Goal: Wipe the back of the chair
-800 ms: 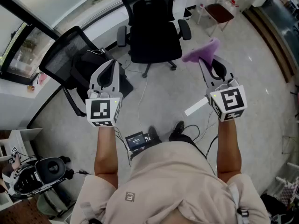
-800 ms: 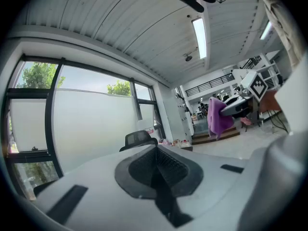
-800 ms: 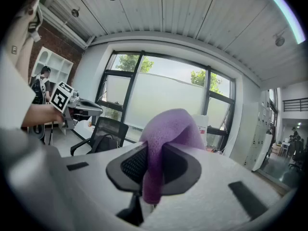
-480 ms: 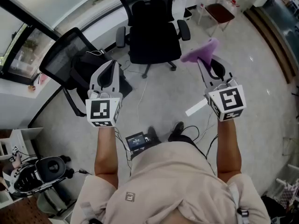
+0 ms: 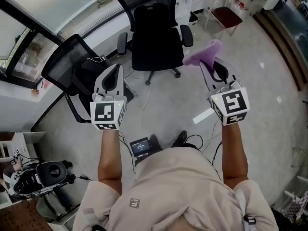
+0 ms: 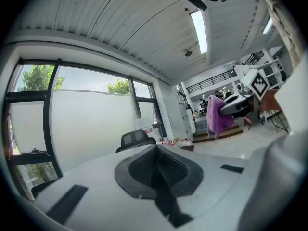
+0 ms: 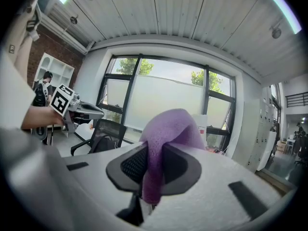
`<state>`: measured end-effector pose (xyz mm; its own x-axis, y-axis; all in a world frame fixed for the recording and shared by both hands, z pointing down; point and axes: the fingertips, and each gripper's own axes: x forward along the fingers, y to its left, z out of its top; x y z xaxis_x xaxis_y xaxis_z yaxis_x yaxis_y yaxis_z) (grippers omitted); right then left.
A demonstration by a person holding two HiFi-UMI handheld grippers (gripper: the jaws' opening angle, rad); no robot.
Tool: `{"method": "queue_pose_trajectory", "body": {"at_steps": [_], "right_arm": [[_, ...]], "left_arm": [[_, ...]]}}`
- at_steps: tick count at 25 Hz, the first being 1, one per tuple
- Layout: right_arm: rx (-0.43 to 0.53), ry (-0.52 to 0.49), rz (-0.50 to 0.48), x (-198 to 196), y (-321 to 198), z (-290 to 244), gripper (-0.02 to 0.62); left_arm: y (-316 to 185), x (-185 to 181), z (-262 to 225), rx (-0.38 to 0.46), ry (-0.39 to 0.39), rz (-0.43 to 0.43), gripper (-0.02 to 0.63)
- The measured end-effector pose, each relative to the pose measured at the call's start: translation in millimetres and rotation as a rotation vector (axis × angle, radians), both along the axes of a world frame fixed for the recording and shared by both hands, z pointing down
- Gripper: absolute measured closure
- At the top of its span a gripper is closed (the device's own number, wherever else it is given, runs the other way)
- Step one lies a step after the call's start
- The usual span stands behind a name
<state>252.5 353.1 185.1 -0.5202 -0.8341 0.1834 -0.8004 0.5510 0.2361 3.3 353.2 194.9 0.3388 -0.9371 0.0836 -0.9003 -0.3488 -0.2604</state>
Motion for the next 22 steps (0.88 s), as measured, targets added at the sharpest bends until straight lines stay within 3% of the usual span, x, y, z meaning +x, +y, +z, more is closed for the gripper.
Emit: {"method": "queue_pose_trajectory", "body": {"at_steps": [10,22], "right_arm": [[-0.006,-0.059,-0.044,27,-36,-4,0.546],[-0.011,-0.026,0.001,7,-99,6,0.546]], "left_arm": [[-24,45,1,-0.010,-0.019,-0.019,0.598],[-103,15,2,0.019,0.004,0.002,0.598]]}}
